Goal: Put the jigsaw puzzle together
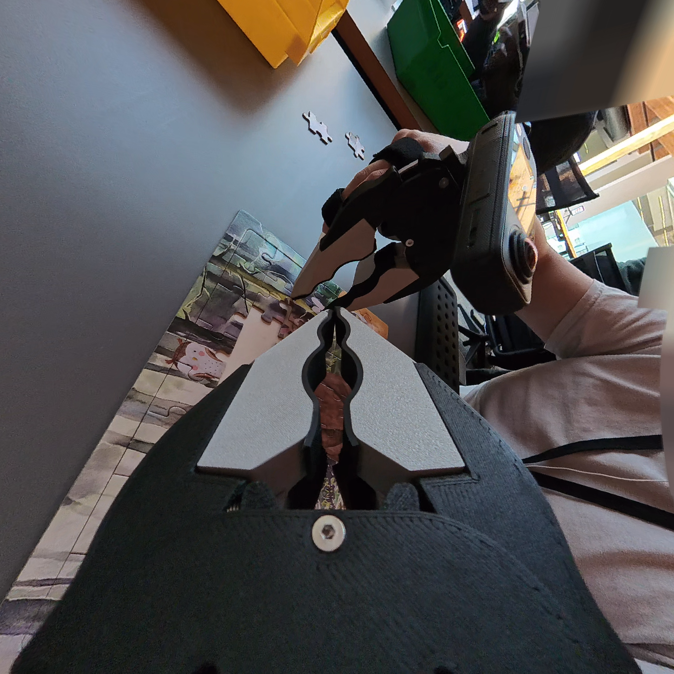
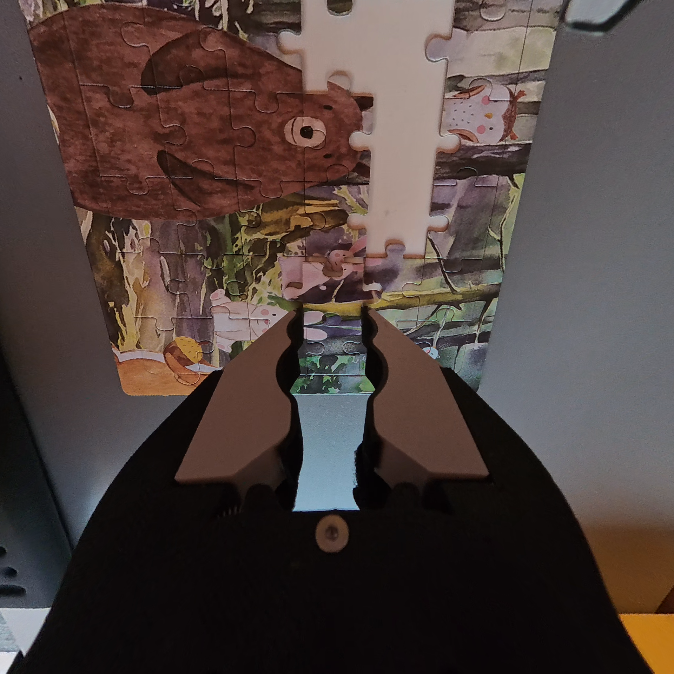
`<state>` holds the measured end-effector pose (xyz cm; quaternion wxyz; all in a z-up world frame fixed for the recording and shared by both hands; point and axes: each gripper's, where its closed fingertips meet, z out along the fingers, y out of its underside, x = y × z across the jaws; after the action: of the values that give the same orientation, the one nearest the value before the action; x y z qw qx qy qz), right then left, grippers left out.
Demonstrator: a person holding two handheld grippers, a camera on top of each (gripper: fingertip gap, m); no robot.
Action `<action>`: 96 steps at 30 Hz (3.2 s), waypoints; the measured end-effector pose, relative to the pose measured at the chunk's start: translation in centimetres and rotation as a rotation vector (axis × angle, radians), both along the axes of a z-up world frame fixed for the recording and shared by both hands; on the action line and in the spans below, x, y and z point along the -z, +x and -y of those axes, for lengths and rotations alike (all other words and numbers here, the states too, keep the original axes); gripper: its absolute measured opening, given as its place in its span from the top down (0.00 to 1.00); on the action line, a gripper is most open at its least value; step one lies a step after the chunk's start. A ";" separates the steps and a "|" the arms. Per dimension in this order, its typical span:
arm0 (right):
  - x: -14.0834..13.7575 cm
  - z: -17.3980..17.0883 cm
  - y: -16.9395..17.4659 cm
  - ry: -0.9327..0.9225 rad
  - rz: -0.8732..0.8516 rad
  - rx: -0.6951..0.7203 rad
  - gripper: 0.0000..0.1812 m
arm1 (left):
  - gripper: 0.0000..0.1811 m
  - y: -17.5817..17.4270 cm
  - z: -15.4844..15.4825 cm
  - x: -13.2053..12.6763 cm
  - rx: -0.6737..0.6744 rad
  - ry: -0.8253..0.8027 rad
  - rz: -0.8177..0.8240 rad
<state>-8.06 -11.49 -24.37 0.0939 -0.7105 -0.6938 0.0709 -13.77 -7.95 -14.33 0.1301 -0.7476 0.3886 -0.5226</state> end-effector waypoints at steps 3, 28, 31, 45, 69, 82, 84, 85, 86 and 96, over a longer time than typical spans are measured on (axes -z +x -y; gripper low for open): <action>-0.1 -0.2 -0.1 0.007 -0.016 0.002 0.83 | 1.00 -0.1 0.0 0.0 0.000 -0.003 0.002; -1.0 -0.4 -1.3 -0.003 -0.288 0.103 0.91 | 1.00 -0.5 -0.3 -0.3 -0.008 -0.023 0.021; -0.9 -0.4 -1.4 -0.001 -0.290 0.098 0.90 | 1.00 -0.5 -0.4 -0.2 -0.010 -0.030 0.022; 0.0 -0.1 -1.3 0.018 -0.158 0.071 0.90 | 1.00 -0.3 -0.3 0.2 -0.001 -0.045 0.016; 0.2 -0.1 -1.4 -0.027 0.028 0.047 0.91 | 1.00 -1.5 -0.9 -0.3 -0.029 -0.059 0.043; 0.2 -0.1 -1.4 -0.026 0.119 0.040 0.91 | 1.00 -1.6 -0.8 -0.2 -0.029 -0.060 0.040; 0.2 0.0 -1.4 -0.023 0.103 0.046 0.91 | 1.00 -1.8 -1.0 -0.3 -0.035 -0.061 0.045; 0.2 0.0 -1.4 -0.021 0.090 0.050 0.91 | 1.00 -1.8 -1.0 -0.4 -0.037 -0.063 0.050; 0.2 0.0 -1.4 -0.020 0.076 0.057 0.91 | 1.00 -1.9 -1.0 -0.5 -0.038 -0.065 0.054; -5.7 -1.1 -2.2 0.215 -0.356 0.114 0.87 | 1.00 -2.3 -1.2 -0.9 -0.047 -0.065 0.077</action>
<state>-10.23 -10.35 -18.65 0.2942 -0.7108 -0.6284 0.1155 -16.05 -6.77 -13.44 0.1328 -0.7398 0.3486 -0.5600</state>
